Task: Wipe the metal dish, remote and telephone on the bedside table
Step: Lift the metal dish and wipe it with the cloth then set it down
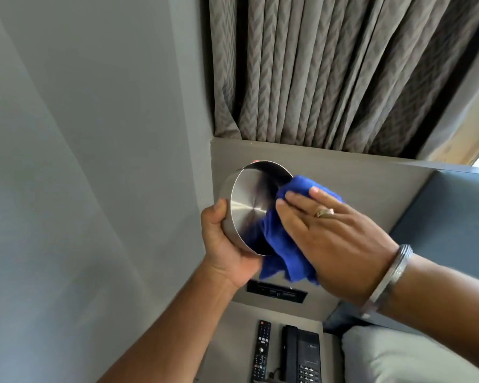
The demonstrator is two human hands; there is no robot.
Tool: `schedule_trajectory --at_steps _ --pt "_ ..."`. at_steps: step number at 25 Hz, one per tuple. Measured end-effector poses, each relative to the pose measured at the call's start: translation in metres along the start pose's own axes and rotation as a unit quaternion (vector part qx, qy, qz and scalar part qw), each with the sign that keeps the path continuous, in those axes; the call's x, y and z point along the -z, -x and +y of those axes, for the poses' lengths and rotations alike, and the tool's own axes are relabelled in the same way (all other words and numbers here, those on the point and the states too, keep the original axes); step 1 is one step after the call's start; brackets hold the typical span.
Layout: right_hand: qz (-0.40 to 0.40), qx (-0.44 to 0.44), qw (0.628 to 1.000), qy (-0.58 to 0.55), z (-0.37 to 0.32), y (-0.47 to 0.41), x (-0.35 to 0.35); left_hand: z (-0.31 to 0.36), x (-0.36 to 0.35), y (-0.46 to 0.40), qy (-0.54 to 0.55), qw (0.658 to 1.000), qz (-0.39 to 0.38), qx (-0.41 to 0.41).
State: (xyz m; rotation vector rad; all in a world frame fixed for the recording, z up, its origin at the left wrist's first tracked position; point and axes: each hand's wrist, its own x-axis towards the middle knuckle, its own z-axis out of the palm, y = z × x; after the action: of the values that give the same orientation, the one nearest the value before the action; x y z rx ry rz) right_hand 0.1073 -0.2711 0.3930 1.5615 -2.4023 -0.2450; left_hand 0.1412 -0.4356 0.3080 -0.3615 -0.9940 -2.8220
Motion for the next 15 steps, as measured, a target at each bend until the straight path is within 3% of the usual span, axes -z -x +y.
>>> schedule_trajectory --at_steps 3,7,11,13,15 --pt "0.019 -0.051 0.996 0.068 -0.002 -0.008 0.001 0.001 -0.005 0.0 0.011 1.0 -0.023 0.009" --pt "-0.009 -0.041 0.998 0.038 -0.021 -0.008 -0.008 0.005 -0.004 0.001 0.023 1.0 -0.018 -0.011" --pt "0.006 -0.031 0.975 -0.219 -0.04 0.003 0.0 -0.002 -0.005 -0.005 0.037 0.992 -0.078 -0.094" --pt "-0.004 -0.032 0.917 -0.398 -0.042 0.003 0.009 -0.005 -0.005 -0.007 0.076 0.986 -0.091 -0.121" --pt "0.008 -0.044 0.862 -0.505 -0.033 0.002 0.02 -0.007 -0.001 -0.009 0.128 0.987 -0.076 -0.063"
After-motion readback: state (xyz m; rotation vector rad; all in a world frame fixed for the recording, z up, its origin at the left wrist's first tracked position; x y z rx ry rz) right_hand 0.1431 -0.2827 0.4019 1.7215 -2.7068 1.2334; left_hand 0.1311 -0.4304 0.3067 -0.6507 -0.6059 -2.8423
